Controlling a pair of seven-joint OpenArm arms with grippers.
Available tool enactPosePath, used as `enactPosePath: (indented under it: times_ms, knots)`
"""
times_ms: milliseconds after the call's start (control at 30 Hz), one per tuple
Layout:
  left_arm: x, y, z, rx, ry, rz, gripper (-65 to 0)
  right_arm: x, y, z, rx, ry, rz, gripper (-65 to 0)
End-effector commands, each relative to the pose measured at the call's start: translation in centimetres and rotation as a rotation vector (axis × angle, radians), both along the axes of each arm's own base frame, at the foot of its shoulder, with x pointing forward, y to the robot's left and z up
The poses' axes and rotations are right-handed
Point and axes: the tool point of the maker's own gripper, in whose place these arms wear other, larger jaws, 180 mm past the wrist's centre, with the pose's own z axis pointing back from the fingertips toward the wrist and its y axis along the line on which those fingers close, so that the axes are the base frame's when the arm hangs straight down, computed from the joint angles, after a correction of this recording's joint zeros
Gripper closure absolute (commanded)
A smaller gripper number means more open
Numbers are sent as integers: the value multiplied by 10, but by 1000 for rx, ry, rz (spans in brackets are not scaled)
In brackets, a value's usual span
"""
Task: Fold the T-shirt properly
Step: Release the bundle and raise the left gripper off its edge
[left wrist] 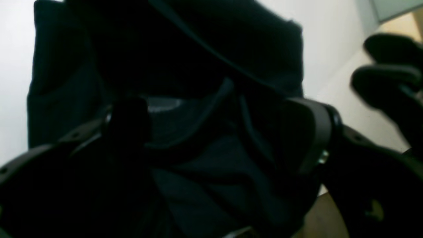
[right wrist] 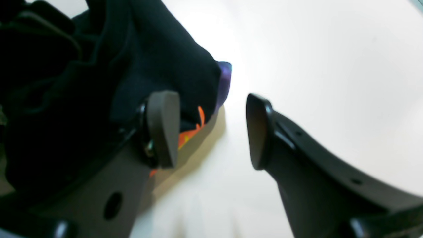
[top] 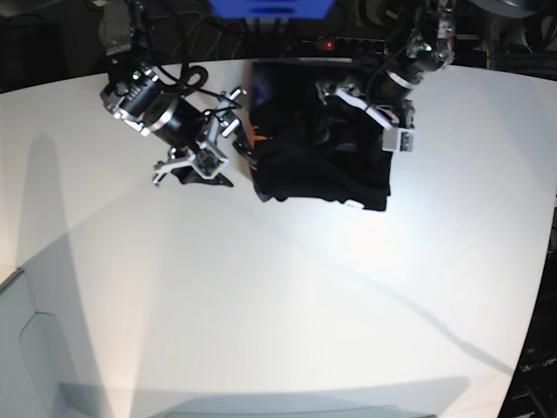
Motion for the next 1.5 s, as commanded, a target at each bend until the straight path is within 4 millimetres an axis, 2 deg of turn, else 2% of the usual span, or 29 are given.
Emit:
enactPosePath:
  times_ms: [0,367,467,600,667,1000,1067,1133,1300,1467]
  knots:
    - [3,-3,9,9,-42,-22,-606,3,2,11,31,-36,7,-330]
    - [8,0,6,158,-83,-72,-594,6,-3,11,24,-39,-6,-330]
    - [14,-1,9,156,-98,-72,-504,9,-4,13,17,-46,-6,-330]
    - [14,-1,8,157,-97,-71,-282,12,-4,14,17,-53,-6,-330]
    - [15,0,8,158,-98,-71,-198,12,-4,14,17,-53,-6,-330]
    - [13,0,6,158,-92,-71,-170,11,-3,14,17,-52,-5,-330]
    - [13,1,6,160,-90,-67,-109,11,-3,14,17,-52,-5,-330]
    - [12,2,5,161,-89,-66,-6,11,-3,14,17,-52,-5,-330]
    - [6,2,4,155,-79,-63,0,11,-3,14,17,-52,-5,-330]
    - [-7,19,-1,170,-40,-15,0,11,-4,14,17,-52,-6,-330]
